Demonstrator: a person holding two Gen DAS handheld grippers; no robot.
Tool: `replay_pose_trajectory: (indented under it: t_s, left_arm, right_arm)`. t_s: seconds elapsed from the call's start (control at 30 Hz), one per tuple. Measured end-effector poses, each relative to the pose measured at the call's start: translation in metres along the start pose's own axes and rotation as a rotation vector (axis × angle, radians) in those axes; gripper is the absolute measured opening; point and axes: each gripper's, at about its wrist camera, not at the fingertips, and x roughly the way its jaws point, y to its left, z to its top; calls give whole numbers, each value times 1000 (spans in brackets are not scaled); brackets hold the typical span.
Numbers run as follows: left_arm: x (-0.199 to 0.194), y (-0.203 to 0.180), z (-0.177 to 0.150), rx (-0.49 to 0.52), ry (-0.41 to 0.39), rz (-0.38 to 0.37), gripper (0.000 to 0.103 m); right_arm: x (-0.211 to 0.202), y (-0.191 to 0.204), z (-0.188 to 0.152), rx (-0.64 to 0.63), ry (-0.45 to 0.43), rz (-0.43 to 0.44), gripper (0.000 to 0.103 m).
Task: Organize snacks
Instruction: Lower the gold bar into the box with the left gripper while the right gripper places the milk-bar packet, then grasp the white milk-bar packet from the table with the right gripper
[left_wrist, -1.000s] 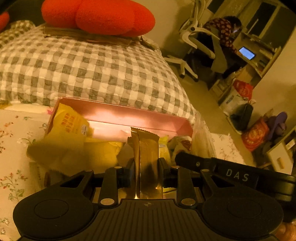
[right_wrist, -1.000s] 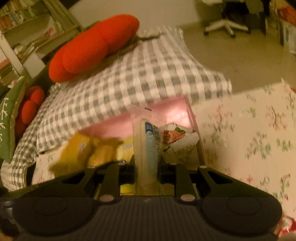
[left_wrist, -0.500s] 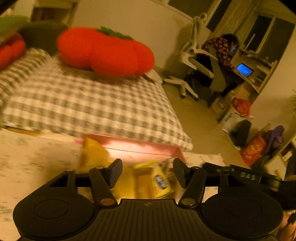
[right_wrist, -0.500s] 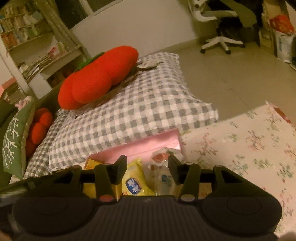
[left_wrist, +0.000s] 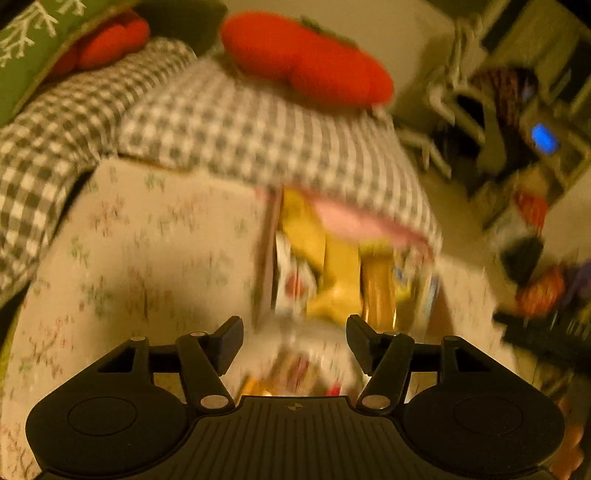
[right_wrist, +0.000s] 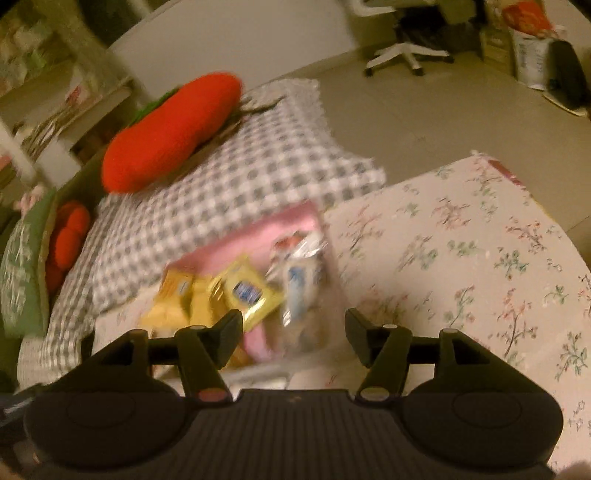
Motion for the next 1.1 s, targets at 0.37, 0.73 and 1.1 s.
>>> replay_pose_trajectory:
  t_s: [0.37, 0.73, 1.1]
  left_arm:
    - [35, -11, -34, 167, 129, 69, 61]
    - [61, -7, -57, 231, 229, 81, 67]
    - [71, -22, -71, 397, 196, 136, 65]
  right_arm:
    - [44, 16, -22, -171, 157, -114, 71]
    - [60, 14, -35, -230, 217, -155, 71]
    - [81, 42, -51, -363, 290, -130, 71]
